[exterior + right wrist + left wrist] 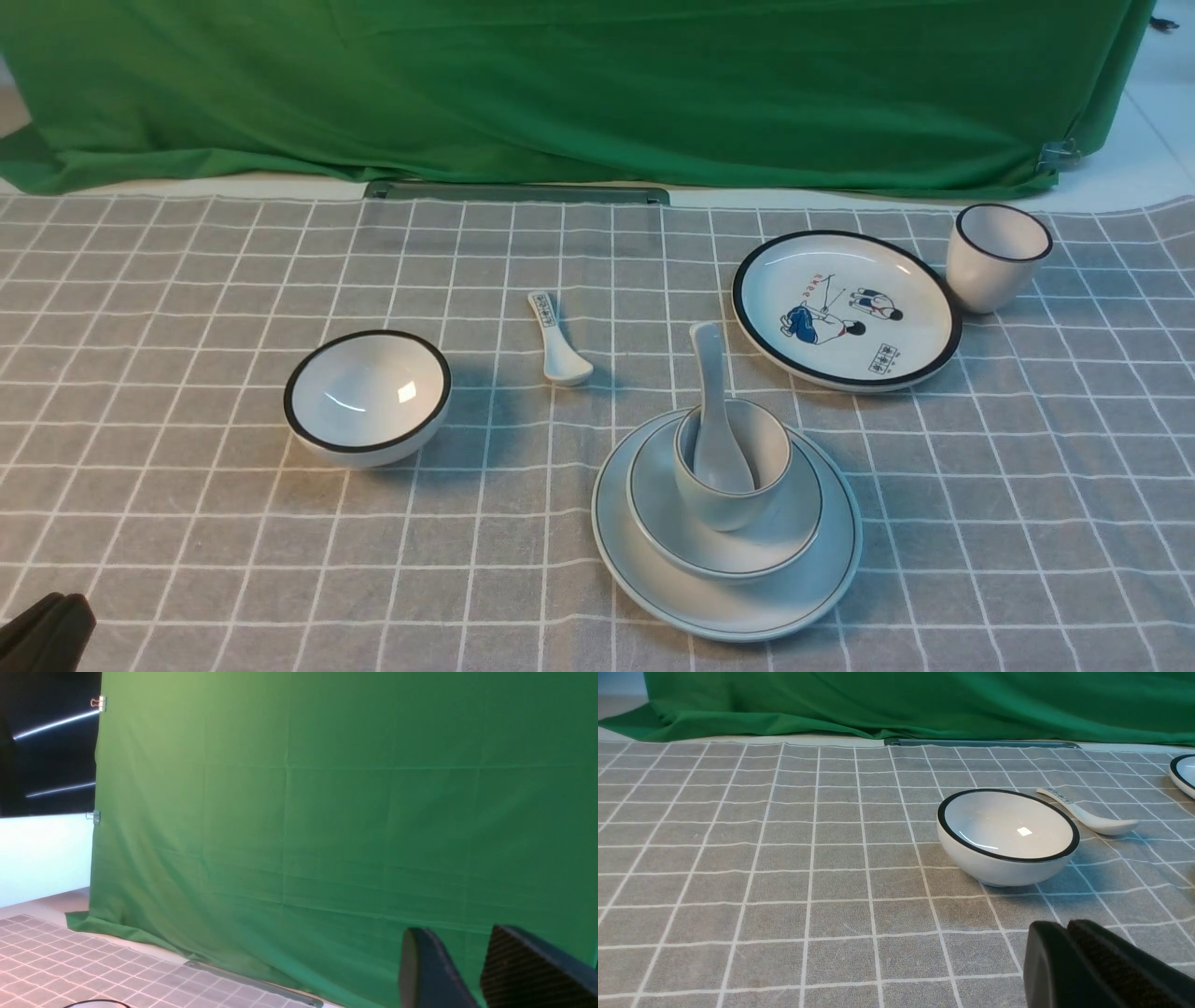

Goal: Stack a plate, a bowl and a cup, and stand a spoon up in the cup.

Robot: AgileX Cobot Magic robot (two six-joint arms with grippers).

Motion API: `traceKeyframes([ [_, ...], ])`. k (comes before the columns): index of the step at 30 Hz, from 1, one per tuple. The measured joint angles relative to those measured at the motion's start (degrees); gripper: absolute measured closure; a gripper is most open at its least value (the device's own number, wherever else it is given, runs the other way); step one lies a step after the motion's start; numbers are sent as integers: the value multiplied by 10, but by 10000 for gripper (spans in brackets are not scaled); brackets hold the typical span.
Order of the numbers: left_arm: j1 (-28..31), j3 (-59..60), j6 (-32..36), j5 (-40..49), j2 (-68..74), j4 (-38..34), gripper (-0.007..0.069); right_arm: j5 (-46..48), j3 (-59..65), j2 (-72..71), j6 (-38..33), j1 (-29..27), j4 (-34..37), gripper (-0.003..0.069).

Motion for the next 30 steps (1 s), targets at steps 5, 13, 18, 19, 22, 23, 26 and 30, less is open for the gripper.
traceKeyframes([
  [5,0,0,0,0,0,0,609,9,5,0,1,0,0,418],
  [13,0,0,0,0,0,0,607,22,122,-7,3,-117,0,418],
  [18,0,0,2,1,0,0,607,30,247,-14,4,-219,0,418],
  [19,0,0,2,1,0,0,607,47,263,-21,4,-233,0,418],
  [22,0,0,2,1,0,0,607,91,274,-32,5,-254,1,418],
  [23,0,0,2,1,0,0,607,93,274,-34,5,-257,1,418],
  [26,0,0,2,2,0,0,607,93,274,-34,5,-257,1,418],
  [30,0,0,2,2,0,0,607,93,274,-34,8,-257,1,418],
])
